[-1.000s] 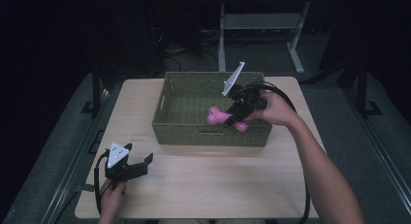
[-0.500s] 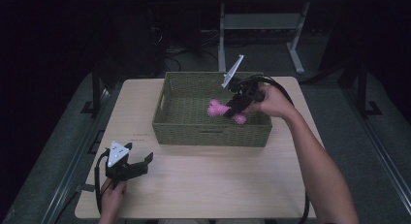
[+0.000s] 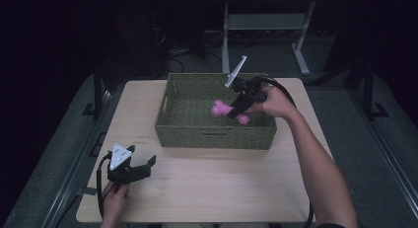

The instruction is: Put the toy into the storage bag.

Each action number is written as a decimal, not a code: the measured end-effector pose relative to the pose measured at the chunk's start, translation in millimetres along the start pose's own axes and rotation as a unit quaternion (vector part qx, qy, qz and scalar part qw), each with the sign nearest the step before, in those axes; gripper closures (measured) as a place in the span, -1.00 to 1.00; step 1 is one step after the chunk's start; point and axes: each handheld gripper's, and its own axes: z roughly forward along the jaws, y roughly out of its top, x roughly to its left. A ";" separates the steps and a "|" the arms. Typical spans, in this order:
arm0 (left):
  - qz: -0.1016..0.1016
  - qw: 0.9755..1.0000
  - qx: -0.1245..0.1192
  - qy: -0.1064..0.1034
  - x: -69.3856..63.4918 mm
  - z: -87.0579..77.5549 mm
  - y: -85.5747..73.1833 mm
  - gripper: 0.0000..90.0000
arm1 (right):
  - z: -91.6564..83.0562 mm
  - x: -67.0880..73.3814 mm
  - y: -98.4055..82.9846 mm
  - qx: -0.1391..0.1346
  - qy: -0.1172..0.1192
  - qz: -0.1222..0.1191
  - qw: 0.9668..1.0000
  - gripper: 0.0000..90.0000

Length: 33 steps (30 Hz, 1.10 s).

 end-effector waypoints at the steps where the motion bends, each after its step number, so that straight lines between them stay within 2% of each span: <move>1: 0.000 1.000 0.001 0.000 0.4 -0.2 -0.1 -0.69 | -0.2 -2.6 -0.8 -0.005 0.002 0.006 1.000 0.29; 18: 0.000 1.000 0.000 0.000 0.6 -0.6 0.0 -0.69 | 13.5 -17.8 -7.0 0.008 0.008 0.027 1.000 0.29; 33: -0.003 1.000 -0.001 0.002 0.9 -1.2 -0.1 -0.69 | 26.9 -22.0 -5.4 0.017 0.016 0.026 0.999 0.29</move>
